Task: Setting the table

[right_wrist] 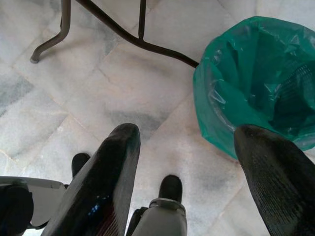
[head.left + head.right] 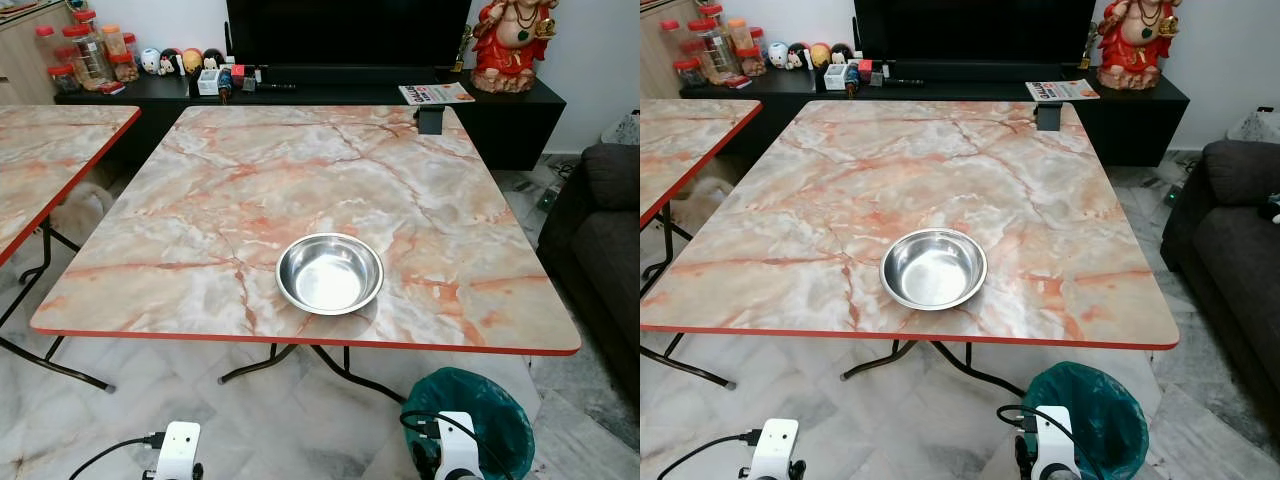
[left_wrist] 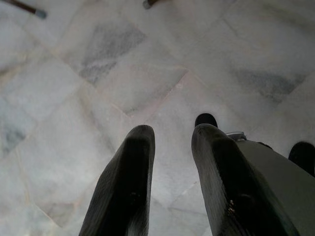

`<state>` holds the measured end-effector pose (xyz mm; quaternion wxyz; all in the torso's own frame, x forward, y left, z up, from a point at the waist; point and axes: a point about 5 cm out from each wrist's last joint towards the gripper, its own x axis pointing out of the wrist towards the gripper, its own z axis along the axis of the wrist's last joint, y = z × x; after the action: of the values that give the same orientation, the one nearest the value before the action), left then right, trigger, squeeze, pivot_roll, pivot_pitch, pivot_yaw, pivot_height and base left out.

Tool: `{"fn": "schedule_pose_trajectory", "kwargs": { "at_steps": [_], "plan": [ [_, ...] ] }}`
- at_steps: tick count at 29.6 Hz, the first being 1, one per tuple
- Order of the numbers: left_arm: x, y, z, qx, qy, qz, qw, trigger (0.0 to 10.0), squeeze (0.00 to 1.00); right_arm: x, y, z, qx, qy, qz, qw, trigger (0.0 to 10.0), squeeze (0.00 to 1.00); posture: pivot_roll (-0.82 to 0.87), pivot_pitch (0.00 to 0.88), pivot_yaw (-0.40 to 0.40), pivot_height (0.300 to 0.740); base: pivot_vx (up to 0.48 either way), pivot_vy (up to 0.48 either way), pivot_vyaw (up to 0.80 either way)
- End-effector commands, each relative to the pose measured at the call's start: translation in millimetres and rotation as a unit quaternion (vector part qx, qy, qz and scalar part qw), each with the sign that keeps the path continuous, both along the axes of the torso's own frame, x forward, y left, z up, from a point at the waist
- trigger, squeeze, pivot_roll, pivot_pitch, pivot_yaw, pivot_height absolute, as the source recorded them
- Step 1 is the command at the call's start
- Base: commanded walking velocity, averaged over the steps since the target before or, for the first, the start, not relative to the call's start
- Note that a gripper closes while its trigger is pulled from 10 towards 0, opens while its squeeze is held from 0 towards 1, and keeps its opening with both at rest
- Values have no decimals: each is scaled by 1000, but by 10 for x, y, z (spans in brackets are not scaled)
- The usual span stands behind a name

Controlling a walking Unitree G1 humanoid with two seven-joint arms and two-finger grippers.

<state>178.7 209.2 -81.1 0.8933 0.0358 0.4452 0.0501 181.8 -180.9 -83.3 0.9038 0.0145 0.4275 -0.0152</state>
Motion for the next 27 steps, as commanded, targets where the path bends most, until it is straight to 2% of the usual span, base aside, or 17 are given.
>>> {"fn": "schedule_pose_trajectory", "kwargs": {
  "at_steps": [1,5,10,15,27],
  "plan": [
    [-15,55,-6,5,10,26,1000,10000,0,44,-11,27,6,-14,-14,1000,10000,0,8,0,17,727,0,0,0],
    [-60,70,-27,17,24,15,999,10000,0,37,-17,25,5,-14,-13,1000,10000,0,6,0,19,727,0,0,0],
    [-103,90,-42,9,25,33,999,10000,0,13,-54,16,10,-11,-34,999,10000,0,10,0,18,727,0,305,0],
    [-117,115,-45,18,33,29,999,10000,0,9,-56,15,12,-11,-36,999,10000,0,13,0,20,727,0,318,0],
    [-181,186,-57,28,42,29,998,10000,0,11,-36,14,17,-13,-41,999,10000,0,16,0,26,727,0,480,0]
  ]
}}
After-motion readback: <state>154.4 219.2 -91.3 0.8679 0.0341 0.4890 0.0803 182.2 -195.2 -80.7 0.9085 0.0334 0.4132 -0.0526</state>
